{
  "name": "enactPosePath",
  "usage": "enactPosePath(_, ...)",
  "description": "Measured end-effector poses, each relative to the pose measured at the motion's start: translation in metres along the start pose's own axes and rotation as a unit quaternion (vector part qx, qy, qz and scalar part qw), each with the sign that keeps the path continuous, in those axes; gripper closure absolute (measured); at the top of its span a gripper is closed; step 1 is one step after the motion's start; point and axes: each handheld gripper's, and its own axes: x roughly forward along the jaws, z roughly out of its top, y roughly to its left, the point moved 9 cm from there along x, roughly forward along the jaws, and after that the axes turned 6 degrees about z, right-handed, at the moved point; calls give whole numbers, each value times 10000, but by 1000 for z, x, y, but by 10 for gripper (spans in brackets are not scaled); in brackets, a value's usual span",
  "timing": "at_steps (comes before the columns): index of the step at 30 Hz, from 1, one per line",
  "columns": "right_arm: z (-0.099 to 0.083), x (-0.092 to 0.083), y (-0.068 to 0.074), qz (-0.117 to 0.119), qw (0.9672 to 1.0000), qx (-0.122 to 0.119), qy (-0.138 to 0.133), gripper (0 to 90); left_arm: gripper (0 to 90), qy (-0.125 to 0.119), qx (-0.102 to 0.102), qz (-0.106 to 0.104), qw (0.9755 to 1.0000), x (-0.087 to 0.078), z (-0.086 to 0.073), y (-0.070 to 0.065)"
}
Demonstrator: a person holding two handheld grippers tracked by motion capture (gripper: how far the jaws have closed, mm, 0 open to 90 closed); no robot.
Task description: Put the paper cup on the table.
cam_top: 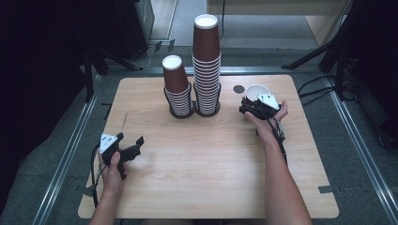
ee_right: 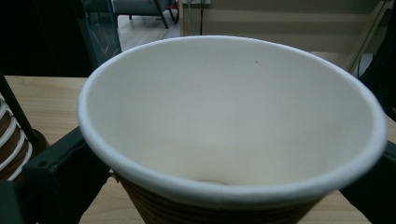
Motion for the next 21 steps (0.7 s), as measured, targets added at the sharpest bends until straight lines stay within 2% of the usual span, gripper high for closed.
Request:
enactPosePath(9, 2, -14, 1, 63, 9999, 124, -71, 0, 82, -23, -53, 5, 10000, 0, 0, 0)
enactPosePath(16, 1, -24, -1, 169, 9996, 172, -152, 0, 82, -86, 206, 81, 9997, -2, 0, -4)
enactPosePath(21, 4, -33, -2, 241, 9993, 128, -238, 0, 82, -94, 207, 80, 9997, -2, 0, -5)
